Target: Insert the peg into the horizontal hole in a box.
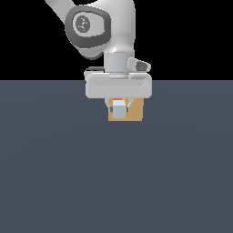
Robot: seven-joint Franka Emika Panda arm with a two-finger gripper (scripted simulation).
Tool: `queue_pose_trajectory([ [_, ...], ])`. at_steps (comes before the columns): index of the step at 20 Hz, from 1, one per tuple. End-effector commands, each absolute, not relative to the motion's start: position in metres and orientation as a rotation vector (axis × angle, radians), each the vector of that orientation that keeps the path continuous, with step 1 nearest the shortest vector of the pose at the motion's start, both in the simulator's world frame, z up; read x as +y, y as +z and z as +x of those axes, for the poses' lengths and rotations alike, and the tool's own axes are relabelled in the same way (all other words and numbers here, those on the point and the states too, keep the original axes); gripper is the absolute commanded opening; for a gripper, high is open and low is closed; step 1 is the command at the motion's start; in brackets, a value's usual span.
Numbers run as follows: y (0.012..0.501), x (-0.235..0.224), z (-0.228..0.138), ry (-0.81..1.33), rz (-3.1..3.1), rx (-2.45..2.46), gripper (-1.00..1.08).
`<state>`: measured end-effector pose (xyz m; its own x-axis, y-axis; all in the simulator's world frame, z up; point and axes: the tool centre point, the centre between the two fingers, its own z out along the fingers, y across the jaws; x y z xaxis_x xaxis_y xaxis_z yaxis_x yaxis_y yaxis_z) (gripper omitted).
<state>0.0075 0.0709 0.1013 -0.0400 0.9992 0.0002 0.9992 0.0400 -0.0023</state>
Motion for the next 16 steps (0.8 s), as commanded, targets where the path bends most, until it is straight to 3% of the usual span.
queue_pose_trajectory([
  [1,0.1052,0.0774,0.0132,0.0,-2.202,-2.241,-1.0],
  [16,0.1097,0.0849,0.0216,-0.005,-2.23,-2.214,-1.0],
])
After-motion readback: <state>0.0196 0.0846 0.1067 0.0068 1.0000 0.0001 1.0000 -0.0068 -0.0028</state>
